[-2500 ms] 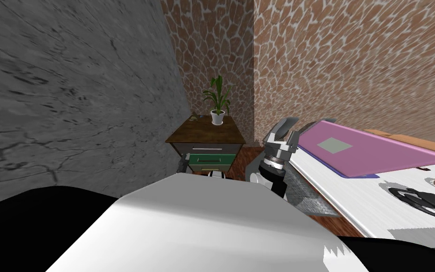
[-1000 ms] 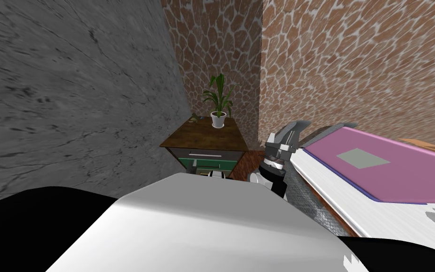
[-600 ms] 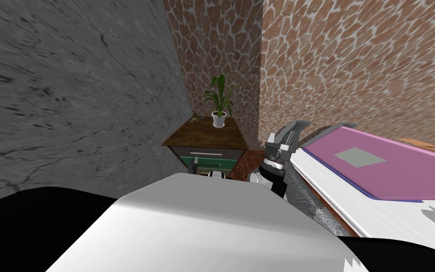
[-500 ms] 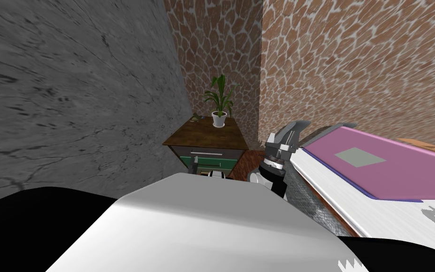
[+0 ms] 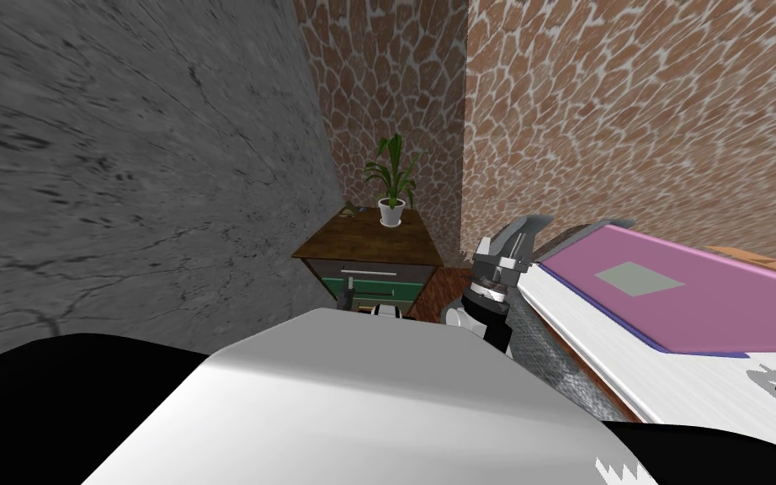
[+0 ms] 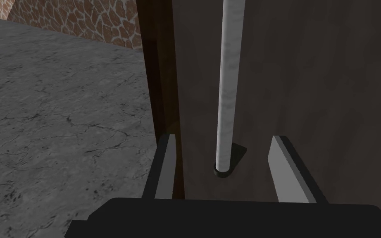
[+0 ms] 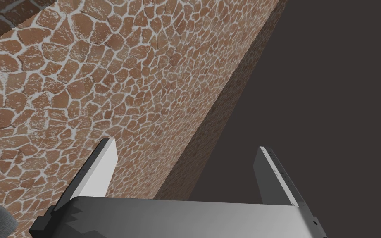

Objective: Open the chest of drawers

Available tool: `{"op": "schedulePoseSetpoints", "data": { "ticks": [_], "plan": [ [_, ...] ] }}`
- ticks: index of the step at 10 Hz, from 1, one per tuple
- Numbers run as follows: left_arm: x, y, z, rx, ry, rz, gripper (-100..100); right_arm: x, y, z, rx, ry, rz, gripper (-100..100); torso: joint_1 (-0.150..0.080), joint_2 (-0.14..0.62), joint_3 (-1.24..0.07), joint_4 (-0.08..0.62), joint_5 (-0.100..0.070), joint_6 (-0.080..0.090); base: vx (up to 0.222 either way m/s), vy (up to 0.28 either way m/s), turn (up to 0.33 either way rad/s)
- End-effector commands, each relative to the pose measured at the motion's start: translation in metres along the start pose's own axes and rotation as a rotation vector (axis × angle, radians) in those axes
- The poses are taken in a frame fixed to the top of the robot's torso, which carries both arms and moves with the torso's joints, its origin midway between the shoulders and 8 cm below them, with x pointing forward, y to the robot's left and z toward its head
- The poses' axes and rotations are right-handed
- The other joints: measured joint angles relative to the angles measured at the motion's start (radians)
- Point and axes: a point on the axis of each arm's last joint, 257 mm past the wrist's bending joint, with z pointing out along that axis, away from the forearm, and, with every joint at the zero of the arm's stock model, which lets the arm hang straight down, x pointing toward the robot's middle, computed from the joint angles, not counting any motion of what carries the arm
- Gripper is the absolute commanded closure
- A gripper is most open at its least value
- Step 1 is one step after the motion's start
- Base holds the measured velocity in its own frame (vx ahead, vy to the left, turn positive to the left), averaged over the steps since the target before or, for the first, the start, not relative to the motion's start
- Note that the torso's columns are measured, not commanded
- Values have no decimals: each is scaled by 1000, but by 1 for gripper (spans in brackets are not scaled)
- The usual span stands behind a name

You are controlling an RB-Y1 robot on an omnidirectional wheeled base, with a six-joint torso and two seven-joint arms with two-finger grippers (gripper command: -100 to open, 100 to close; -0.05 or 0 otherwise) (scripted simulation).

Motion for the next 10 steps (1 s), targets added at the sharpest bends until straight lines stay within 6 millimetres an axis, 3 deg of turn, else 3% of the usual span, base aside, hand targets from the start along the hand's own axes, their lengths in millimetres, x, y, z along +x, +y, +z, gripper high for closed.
{"op": "schedulePoseSetpoints", "data": {
  "ticks": [1, 5, 6, 7, 10],
  "plan": [
    [-4, -4, -18, 5, -3, 1, 100, 0, 0, 0, 0, 0, 0, 0, 0, 0, 0, 0, 0, 0, 41, -2, -7],
    [-9, -11, -47, 5, -8, 3, 100, 0, 0, 0, 0, 0, 0, 0, 0, 2, 1, 1, 0, 0, 42, -9, -14],
    [-9, -8, -43, 2, -7, 3, 100, 0, 0, 0, 0, 0, 0, 0, 0, 3, 2, 1, 0, 0, 8, -6, 3],
    [-17, -7, -44, 0, 19, 23, -100, 0, 0, 0, 0, 0, 0, 0, 1, 3, 2, 1, 0, 0, 0, 0, 0],
    [-34, -4, -43, -9, 77, 66, -100, 0, 0, 0, 0, 0, 0, 0, 1, 2, 1, 1, 0, 0, -4, 1, 7]
  ]
}}
